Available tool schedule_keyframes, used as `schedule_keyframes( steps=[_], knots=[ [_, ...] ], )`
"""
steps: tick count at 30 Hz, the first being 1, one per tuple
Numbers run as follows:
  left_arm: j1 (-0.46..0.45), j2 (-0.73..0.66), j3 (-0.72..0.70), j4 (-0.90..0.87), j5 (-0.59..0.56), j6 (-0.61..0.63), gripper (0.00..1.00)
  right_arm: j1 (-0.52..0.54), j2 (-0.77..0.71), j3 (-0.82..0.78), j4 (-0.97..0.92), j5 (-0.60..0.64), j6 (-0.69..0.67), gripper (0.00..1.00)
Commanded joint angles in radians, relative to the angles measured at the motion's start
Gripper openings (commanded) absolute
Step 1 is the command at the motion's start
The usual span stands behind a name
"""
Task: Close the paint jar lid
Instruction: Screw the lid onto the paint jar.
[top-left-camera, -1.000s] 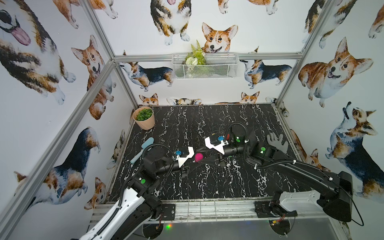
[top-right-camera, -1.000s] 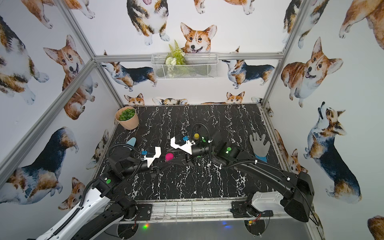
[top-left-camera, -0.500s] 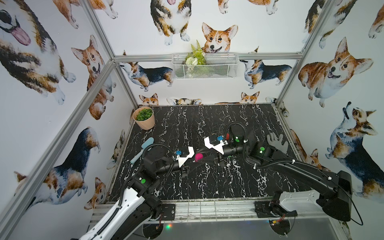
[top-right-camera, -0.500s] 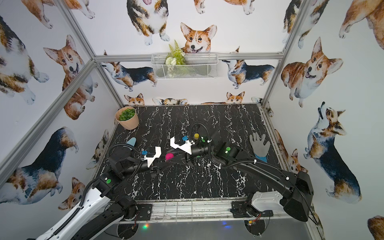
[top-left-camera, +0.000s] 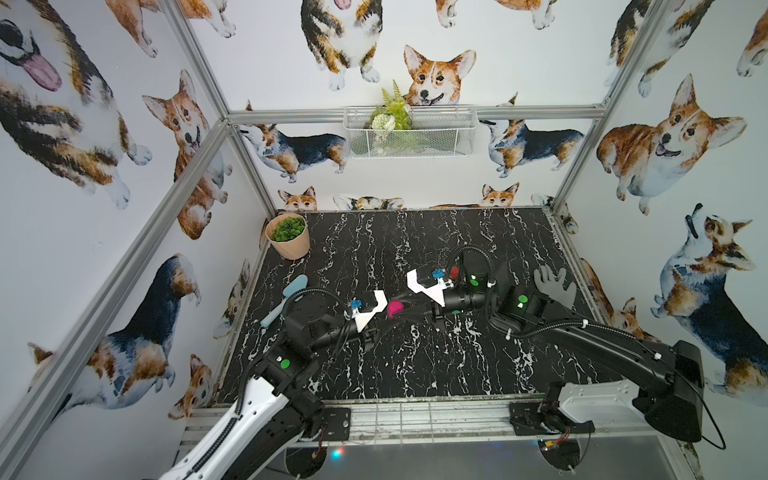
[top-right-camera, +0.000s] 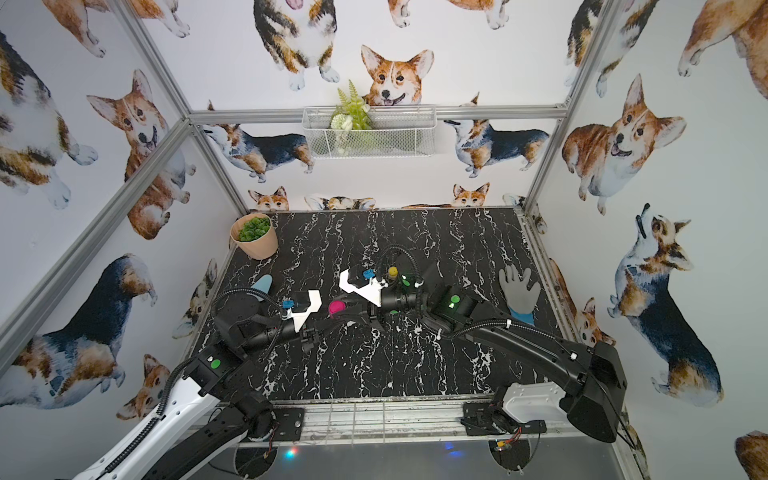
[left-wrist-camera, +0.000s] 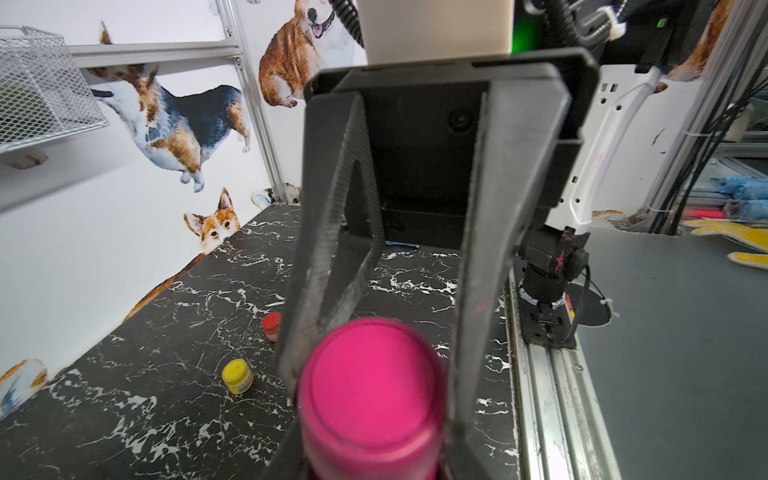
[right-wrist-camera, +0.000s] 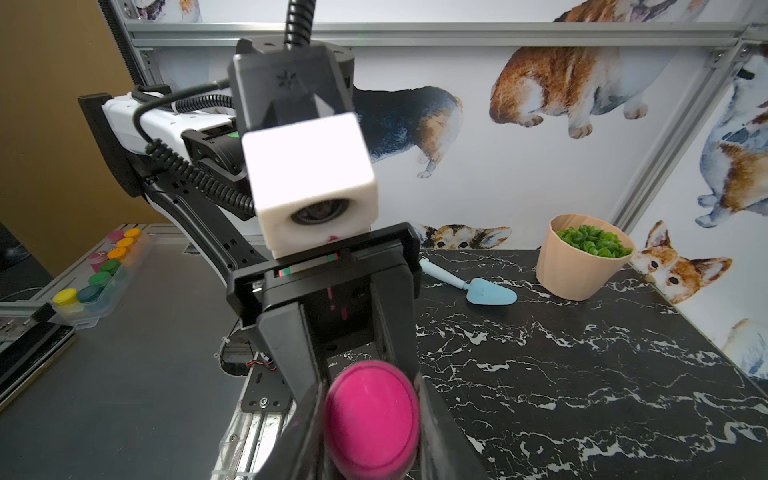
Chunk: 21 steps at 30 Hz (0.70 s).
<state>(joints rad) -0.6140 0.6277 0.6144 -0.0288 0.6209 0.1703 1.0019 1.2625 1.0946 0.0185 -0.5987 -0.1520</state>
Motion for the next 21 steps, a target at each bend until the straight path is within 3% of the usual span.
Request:
schedule_keyframes(
  steps=[1, 9, 17, 21],
  knots=[
    [0.0, 0.006, 0.016, 0.043, -0.083, 0.034, 0.2, 0.018, 0.015, 0.008, 0.005, 0.076, 0.023, 0.35],
    [0.0, 0.016, 0.041, 0.053, -0.203, 0.066, 0.2, 0.075, 0.054, 0.043, -0.004, 0.243, 0.047, 0.33],
    [0.0, 0.051, 0.051, 0.101, -0.328, 0.099, 0.2, 0.108, 0.075, 0.037, 0.081, 0.503, 0.224, 0.32],
    [0.0, 0.07, 0.048, 0.109, -0.414, 0.125, 0.2, 0.122, 0.095, 0.027, 0.109, 0.562, 0.26, 0.33]
  ],
)
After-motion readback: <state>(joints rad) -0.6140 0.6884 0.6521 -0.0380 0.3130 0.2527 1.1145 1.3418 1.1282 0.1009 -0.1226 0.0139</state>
